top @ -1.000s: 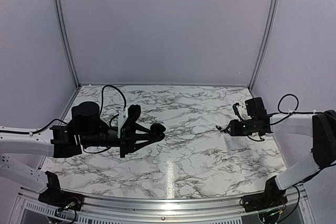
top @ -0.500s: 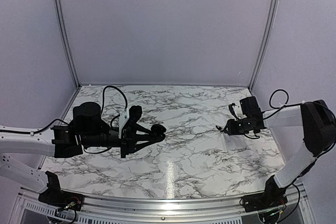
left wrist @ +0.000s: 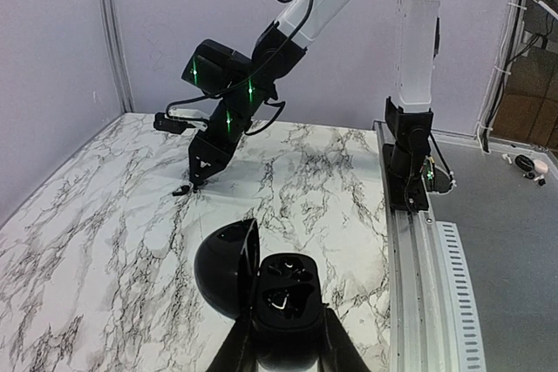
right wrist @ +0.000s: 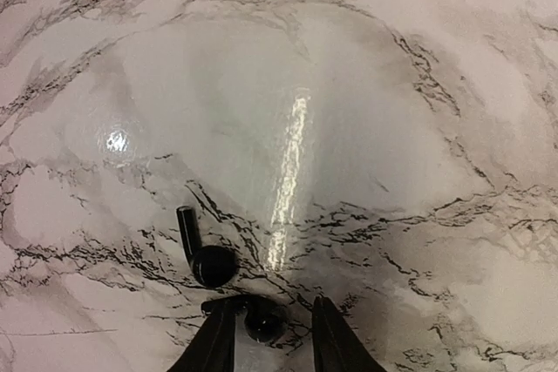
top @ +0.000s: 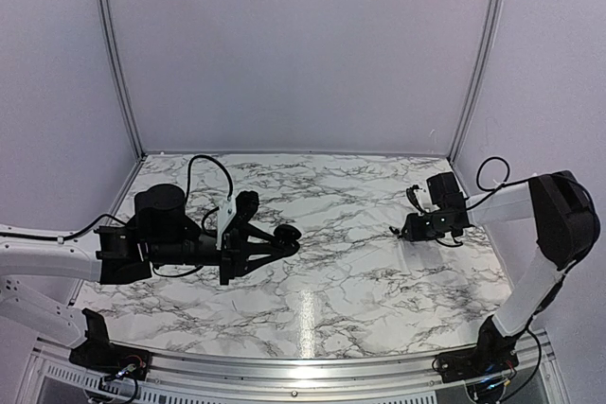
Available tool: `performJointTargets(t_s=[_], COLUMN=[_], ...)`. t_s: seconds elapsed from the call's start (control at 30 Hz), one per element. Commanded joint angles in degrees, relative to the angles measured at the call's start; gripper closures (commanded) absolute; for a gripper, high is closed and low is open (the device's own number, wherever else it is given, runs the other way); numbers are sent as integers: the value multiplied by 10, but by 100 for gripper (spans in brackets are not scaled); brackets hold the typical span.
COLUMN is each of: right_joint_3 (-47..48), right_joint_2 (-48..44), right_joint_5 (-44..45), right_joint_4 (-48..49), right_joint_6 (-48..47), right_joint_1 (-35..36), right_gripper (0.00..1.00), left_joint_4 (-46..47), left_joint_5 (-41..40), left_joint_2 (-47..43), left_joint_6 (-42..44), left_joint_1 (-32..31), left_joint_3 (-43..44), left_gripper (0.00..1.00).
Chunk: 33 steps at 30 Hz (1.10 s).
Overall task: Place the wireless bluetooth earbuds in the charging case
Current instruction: Pick up the left earbud from the center of the board.
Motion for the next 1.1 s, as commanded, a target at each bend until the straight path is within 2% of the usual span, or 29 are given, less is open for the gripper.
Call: performJointTargets(t_s=[0.0,0.47,0.63,0.87,1.07], right_joint_3=[19,13,11,-8,-30], right_joint_2=[6,19,9,-58,-157], right_joint_5=[0,-15,-26,-42,-50], right_joint_4=[9,8,4,2,3], right_joint_6=[-12,-21,-22,-27,-34], right_joint_1=[-5,-5,-4,18,77], right_gripper=[71,76,84,89,90], left_joint_4=[16,16,17,39,56], left_joint_5=[-6,-6,-7,-7,22], left_joint_2=[5,4,-1,-9,-10], left_joint_6=[9,7,7,0,-12], left_joint_1=[3,3,4,10,19], left_joint_3=[16,15,12,-8,-18], left_gripper=[93,93,94,96,96])
